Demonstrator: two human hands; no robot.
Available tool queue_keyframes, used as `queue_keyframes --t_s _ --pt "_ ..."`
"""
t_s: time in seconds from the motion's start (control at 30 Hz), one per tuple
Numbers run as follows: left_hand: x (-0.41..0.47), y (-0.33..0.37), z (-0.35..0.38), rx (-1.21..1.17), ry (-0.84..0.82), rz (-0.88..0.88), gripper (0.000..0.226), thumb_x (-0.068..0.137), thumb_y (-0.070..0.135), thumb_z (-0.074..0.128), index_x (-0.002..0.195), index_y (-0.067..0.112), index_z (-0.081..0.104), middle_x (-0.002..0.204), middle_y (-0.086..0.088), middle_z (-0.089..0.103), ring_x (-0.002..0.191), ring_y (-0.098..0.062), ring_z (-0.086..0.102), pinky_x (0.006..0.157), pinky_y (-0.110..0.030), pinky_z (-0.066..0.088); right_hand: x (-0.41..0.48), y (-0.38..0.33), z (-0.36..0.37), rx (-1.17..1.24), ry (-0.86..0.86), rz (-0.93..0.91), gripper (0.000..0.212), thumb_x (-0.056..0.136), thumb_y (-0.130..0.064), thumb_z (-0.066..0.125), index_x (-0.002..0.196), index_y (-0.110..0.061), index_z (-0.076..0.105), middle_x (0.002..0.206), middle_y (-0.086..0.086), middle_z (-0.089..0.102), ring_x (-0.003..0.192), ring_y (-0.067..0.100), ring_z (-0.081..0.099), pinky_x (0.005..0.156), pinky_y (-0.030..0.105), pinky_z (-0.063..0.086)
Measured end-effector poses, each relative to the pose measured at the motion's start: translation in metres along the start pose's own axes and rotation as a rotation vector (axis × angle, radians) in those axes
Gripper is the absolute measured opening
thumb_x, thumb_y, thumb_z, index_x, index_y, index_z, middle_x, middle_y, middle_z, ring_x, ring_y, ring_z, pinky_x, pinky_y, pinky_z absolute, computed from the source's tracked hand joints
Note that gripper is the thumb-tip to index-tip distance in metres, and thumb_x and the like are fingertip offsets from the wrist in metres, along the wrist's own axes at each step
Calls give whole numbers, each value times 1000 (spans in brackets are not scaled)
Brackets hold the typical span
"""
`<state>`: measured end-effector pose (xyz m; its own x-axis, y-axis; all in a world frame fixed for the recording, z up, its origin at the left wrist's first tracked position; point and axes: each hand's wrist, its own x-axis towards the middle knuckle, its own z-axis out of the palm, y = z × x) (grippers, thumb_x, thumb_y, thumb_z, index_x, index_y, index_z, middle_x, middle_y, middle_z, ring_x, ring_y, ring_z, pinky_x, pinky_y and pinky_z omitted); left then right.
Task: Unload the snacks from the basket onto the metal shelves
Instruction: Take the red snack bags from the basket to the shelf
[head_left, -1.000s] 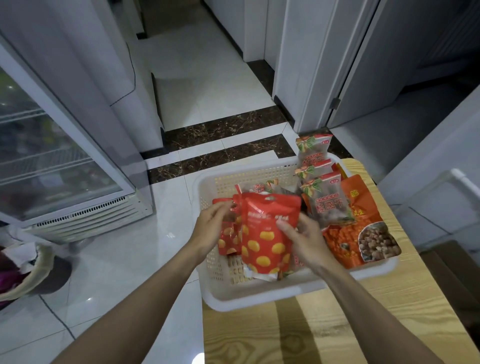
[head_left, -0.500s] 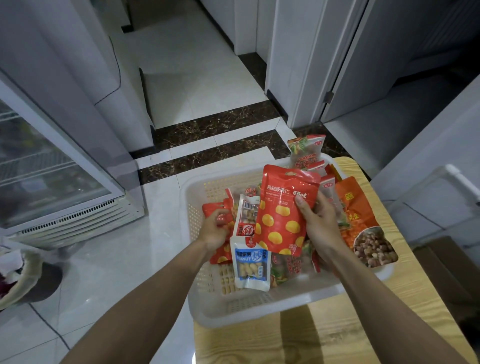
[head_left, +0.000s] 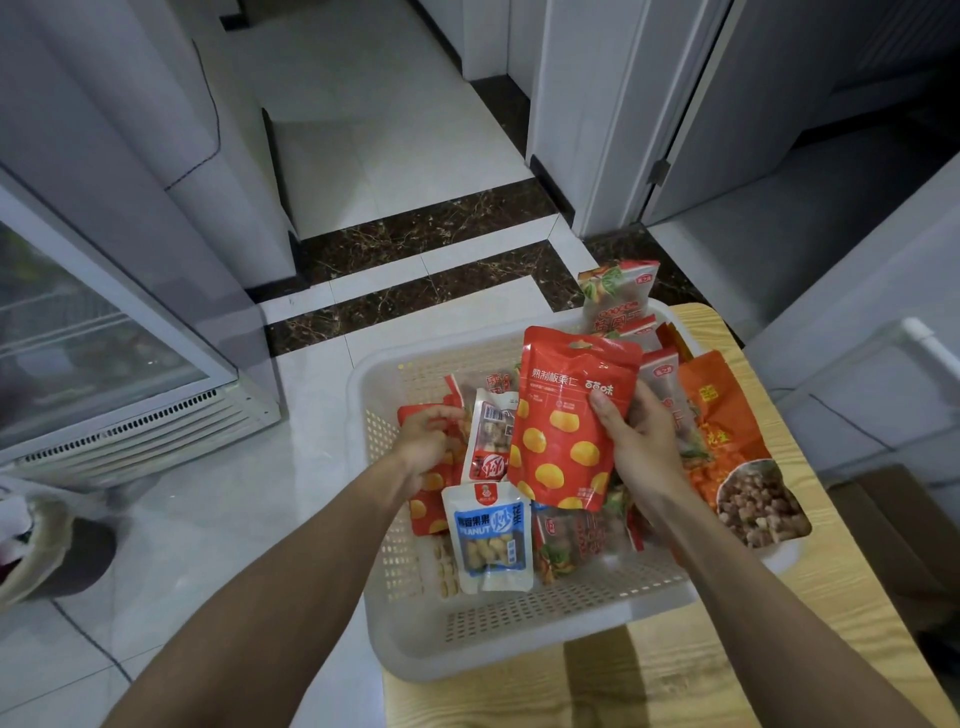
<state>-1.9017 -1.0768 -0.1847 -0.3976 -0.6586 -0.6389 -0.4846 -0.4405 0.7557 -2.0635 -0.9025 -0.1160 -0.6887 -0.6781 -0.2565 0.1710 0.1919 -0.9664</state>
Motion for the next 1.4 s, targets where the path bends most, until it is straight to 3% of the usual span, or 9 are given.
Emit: queue_keyframes --t_s 0.13,0.33,0.57,0.7,0.77,0.87,1.03,1.23,1.4 --pt "-3 -5 -2 -51 106 77 30 86 -16 56 88 12 65 98 -10 66 80 -17 65 60 -24 53 1 2 0 -19 -1 -8 33 96 -33 58 127 -22 56 113 -1 71 96 16 72 80 40 60" --pt "-19 -10 6 -120 65 142 28 85 -10 64 88 13 49 92 -13 69 80 -28 69 56 -34 58 1 5 3 -46 6 -17 34 96 -34 58 127 -20 56 113 -1 71 96 16 72 78 38 61" --pt "-30 -15 10 16 -97 179 30 82 -13 65 92 15 66 108 -11 71 91 -27 71 71 -40 61 -4 6 7 -28 1 -25 33 95 -31 59 126 -18 57 114 0 71 97 17 72 79 37 60" --pt "-40 -7 -2 -30 -12 240 36 83 -14 64 89 20 72 112 -13 69 91 -28 70 66 -39 60 -10 3 7 1 3 -19 31 94 -32 60 124 -21 58 114 1 71 97 19 72 81 41 60" --pt "-52 -2 -14 -88 39 279 35 86 -15 59 92 18 70 107 -11 69 79 -16 71 56 -29 56 -13 -1 7 12 2 -18 28 93 -34 61 120 -25 59 114 1 71 97 19 72 82 44 59" --pt "-73 11 -33 -150 66 360 29 89 -11 58 102 13 68 103 1 66 77 -5 69 62 -28 58 -19 -10 7 17 -4 -25 24 91 -38 62 114 -32 58 113 0 71 96 19 72 82 45 59" --pt "-109 33 -53 -80 83 459 46 74 -3 79 111 20 64 114 7 61 102 -12 63 76 -38 61 -33 -35 7 44 -12 -83 10 96 -30 57 106 -32 57 106 -2 72 91 14 73 70 29 59" --pt "-154 44 -55 -145 65 588 52 76 -13 72 114 20 61 113 6 62 97 -6 68 70 -27 58 -57 -59 4 82 -55 -118 23 97 -28 55 118 -20 56 104 2 73 84 14 74 60 23 58" --pt "-190 43 -45 -213 -51 583 55 78 -8 71 118 27 62 122 -2 62 109 -20 66 76 -33 58 -82 -69 -9 104 -95 -170 20 96 -29 58 115 -24 60 105 1 73 88 16 74 67 30 60"
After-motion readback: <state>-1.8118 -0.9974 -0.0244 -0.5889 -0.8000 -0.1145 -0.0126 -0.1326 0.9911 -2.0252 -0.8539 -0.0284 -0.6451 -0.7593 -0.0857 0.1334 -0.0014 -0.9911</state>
